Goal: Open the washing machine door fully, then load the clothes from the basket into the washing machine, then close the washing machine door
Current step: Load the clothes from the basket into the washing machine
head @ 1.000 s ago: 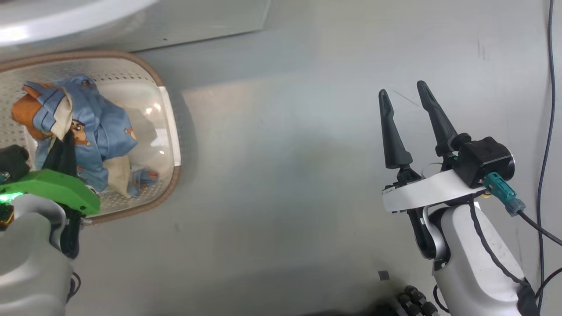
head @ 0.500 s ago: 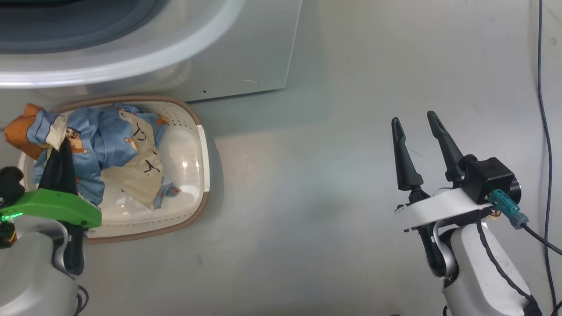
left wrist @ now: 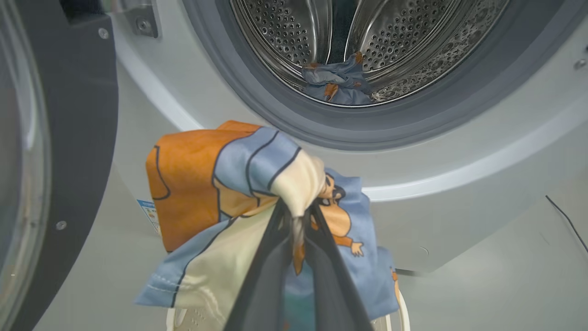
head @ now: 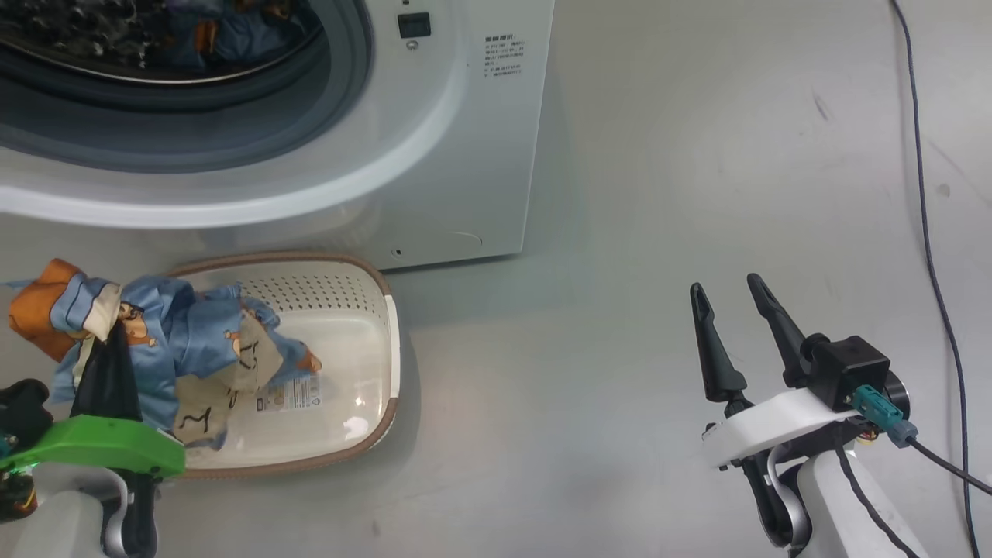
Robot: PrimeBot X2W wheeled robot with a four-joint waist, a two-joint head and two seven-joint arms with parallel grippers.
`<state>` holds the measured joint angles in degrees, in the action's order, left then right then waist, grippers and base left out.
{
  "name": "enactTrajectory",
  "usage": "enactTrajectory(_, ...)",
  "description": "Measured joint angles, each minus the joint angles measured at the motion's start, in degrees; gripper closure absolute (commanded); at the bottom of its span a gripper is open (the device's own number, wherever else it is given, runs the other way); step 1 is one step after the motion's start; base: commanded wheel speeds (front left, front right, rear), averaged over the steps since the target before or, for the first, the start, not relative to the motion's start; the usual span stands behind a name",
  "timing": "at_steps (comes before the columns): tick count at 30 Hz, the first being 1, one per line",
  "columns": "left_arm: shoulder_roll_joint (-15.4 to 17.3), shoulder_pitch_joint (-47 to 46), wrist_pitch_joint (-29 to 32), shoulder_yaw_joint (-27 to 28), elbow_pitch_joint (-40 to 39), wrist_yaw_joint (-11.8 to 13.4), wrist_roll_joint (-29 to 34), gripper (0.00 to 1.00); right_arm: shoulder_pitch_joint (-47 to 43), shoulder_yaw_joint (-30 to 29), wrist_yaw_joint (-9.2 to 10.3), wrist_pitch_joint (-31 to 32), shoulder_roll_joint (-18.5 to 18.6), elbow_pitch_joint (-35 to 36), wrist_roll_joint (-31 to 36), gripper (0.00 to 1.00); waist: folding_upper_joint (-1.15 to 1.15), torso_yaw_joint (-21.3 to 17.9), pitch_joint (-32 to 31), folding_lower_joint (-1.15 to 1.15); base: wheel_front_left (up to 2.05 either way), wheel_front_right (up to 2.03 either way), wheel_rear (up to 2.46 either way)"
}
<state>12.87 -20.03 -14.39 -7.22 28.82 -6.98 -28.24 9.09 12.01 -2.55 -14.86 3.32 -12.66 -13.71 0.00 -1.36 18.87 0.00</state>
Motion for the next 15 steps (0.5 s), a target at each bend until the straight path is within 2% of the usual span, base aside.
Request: enactTrajectory(15,-1.70,8.82,0.00,3.86,-9.64,0.07,5.55,1.00,-4.49,-0.94,-1.05,0.00,0.07,-1.87,-0.36,0.00,0.00,-0.04,-10.64,0.00,0.00,0.00,0.00)
